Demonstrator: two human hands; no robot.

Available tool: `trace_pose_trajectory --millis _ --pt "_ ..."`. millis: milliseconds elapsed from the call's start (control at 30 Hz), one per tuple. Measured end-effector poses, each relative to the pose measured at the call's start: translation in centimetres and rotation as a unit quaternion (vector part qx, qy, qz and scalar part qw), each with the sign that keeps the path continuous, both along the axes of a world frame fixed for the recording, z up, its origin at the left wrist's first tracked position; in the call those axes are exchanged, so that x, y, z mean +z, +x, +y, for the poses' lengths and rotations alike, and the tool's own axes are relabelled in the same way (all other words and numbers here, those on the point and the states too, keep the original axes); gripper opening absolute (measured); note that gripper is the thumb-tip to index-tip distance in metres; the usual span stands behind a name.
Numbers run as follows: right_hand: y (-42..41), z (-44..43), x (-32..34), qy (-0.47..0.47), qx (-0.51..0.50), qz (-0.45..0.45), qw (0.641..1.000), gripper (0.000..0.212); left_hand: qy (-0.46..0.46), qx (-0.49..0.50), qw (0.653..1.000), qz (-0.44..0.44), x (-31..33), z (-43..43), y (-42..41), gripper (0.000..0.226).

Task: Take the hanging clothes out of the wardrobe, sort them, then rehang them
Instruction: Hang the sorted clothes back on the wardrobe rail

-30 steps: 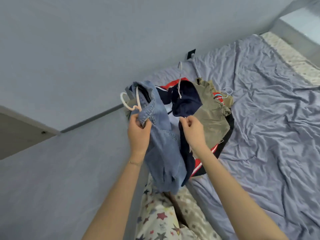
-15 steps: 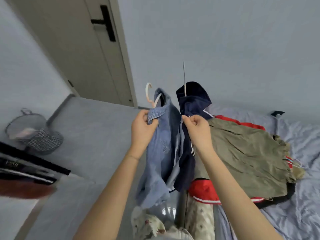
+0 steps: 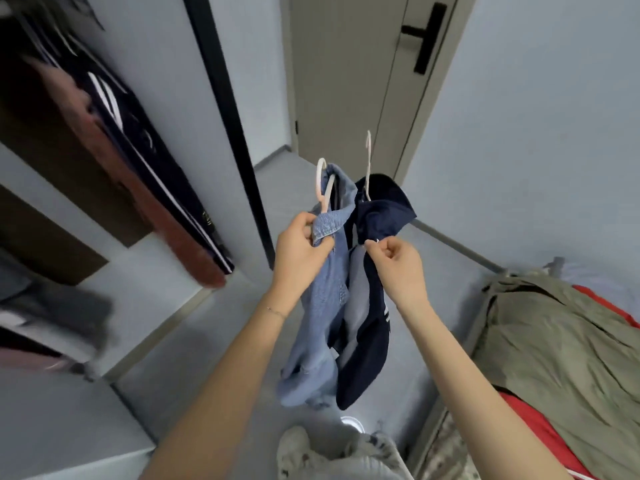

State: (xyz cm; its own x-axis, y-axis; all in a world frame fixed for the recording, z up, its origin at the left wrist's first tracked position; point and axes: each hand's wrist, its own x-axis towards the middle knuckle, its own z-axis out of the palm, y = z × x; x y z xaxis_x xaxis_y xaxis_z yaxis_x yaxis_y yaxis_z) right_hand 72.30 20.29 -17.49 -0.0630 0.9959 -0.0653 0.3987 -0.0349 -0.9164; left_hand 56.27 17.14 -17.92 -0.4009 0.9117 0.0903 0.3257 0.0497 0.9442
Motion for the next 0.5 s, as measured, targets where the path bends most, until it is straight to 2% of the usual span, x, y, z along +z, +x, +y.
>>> trace_pose_trajectory --millis 200,333,500 --pt "-10.6 -4.3 2.8 0.035 0.113 -0.029 0.993 0.036 0.035 0.086 0.996 -0.004 2.4 -6.0 -9.9 0.019" --pt "-16.9 -6.5 5.2 0.053 0.181 -0.039 0.981 0.039 0.041 0.127 0.991 0.009 4.2 -9.6 -15.6 0.012" --pt "-22.4 -8.1 7.0 0.027 0.222 0.0 0.975 0.037 0.048 0.164 0.985 0.015 5.7 -12.5 -19.6 0.016"
